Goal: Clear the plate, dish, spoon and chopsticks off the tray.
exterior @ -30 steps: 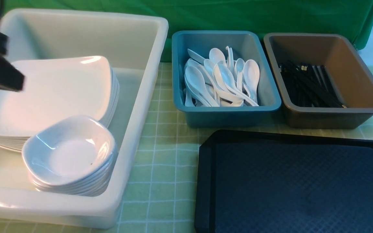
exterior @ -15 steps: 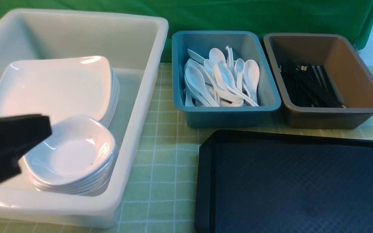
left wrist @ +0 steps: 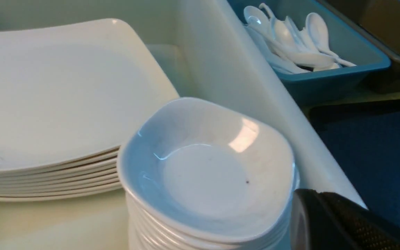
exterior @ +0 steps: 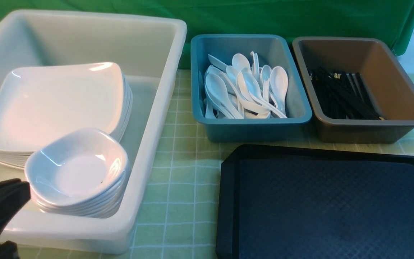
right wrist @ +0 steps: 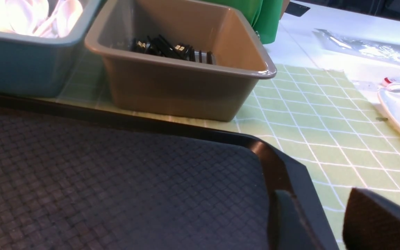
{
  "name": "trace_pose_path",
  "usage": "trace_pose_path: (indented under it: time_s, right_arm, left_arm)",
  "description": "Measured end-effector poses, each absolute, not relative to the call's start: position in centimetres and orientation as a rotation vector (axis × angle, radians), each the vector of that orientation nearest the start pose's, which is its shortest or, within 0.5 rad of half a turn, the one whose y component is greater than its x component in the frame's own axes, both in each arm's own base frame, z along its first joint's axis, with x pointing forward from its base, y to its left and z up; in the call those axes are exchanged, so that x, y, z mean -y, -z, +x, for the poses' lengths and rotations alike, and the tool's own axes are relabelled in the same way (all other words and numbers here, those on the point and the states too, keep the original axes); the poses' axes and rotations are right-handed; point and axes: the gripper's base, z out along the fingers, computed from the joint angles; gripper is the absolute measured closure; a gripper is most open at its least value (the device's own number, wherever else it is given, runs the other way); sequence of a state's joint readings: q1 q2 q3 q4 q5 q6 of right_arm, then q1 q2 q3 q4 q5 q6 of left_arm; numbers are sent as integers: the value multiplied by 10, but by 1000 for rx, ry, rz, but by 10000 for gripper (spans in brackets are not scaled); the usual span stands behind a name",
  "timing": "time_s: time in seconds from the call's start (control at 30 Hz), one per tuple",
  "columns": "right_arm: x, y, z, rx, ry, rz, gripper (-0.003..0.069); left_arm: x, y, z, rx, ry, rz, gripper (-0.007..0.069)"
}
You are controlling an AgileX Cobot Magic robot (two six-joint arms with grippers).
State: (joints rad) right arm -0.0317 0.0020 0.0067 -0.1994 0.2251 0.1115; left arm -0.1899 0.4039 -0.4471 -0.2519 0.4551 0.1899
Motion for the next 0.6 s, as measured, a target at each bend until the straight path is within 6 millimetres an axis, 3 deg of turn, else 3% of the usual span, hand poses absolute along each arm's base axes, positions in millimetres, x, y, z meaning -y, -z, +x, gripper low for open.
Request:
trace_pose_path:
  time_s: [0.1, 0.33, 0.6]
  right_arm:
    - [6, -191, 56, -1715, 123, -11, 414]
    - [6, -191, 56, -1715, 124, -12, 413]
    - [6, -191, 56, -1715, 124, -12, 413]
  left_arm:
    - [22, -282, 85, -1816, 208, 199, 622]
    - [5, -239, 62, -1678, 49, 43, 622]
    - [-4, -207, 55, -1659, -90, -56, 622]
